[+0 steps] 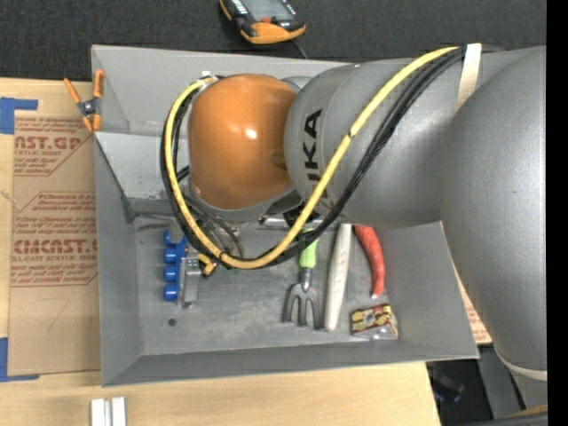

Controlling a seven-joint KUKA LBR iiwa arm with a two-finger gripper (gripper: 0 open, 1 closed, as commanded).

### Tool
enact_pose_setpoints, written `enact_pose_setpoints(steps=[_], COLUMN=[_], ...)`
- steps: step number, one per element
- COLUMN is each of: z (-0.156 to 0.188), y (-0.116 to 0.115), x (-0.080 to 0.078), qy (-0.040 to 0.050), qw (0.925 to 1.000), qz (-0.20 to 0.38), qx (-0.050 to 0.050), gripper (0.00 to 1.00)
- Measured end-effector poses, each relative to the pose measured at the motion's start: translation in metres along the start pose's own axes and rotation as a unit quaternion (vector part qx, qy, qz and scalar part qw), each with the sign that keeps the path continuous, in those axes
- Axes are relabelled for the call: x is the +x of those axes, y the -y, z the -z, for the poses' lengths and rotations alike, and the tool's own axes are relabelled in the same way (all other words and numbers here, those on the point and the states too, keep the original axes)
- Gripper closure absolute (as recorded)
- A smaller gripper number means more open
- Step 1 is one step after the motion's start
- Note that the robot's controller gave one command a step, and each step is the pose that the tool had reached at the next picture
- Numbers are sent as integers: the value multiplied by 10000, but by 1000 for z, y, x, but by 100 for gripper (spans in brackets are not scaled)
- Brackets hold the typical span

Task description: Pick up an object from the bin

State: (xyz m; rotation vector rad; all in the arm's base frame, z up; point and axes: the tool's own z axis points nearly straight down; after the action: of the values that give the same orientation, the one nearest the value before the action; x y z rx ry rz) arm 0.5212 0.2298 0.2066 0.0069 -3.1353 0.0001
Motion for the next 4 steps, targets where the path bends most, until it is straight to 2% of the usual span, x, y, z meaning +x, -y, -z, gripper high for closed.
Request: enact_pose_setpoints(steps=[1,2,3,4], z=[5,-91,-138,-136], y=[2,25,-4,-13], x=[-2,-41,-64,-65], qy=[36,38,63,53], qw=[10000,9895,9457,9329], qz=[-13,1443,3251,3600], qx=[-9,-5,-13,4], gripper=[0,0,0,0])
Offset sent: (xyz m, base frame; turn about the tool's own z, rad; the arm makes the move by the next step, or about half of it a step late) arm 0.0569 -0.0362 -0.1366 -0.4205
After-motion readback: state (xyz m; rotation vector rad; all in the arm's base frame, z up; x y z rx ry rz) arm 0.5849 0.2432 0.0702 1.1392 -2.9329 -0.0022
